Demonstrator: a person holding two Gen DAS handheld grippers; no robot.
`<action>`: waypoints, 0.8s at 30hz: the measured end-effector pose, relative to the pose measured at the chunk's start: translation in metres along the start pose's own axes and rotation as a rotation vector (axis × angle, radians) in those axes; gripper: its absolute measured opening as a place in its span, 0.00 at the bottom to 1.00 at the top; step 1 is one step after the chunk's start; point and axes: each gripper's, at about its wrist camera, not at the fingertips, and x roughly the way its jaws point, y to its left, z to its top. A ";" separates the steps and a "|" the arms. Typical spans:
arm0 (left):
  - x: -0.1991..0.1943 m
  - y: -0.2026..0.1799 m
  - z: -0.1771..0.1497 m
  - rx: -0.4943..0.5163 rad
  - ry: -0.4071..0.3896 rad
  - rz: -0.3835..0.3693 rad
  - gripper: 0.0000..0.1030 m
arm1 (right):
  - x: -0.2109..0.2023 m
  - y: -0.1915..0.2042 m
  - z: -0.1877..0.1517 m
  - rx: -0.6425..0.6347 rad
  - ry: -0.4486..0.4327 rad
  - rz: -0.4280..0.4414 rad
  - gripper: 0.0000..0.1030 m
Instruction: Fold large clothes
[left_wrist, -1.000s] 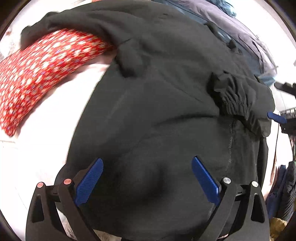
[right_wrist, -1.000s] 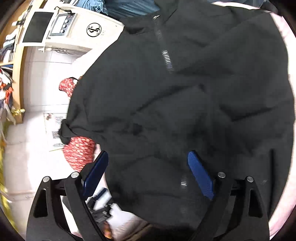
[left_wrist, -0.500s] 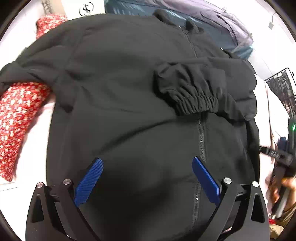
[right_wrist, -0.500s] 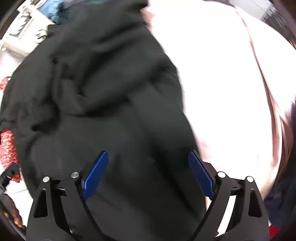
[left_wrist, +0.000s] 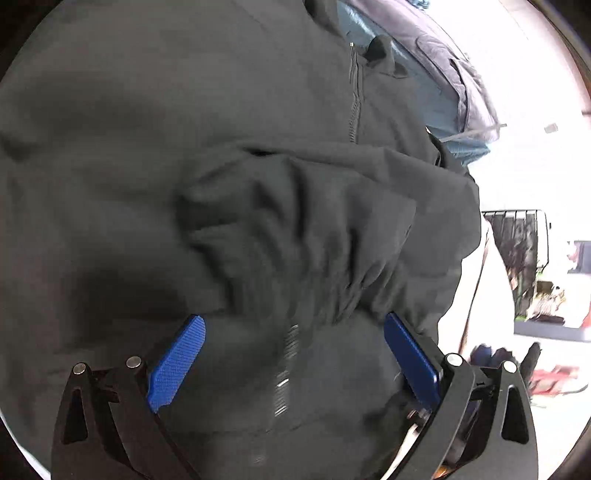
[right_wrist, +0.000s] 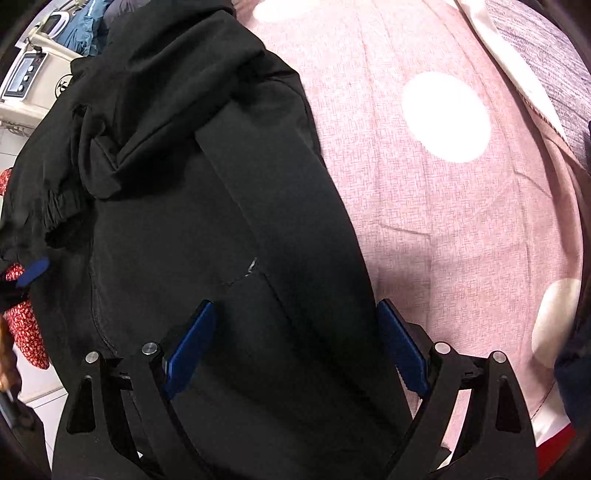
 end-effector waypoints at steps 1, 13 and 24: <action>0.008 -0.004 0.005 -0.009 -0.005 0.002 0.91 | -0.001 0.001 0.000 -0.013 -0.003 -0.007 0.85; -0.114 -0.061 0.036 0.429 -0.368 0.291 0.17 | -0.004 0.008 0.005 -0.091 -0.025 -0.072 0.85; -0.111 0.040 0.082 0.275 -0.196 0.492 0.75 | -0.004 0.032 0.038 -0.185 -0.058 -0.083 0.85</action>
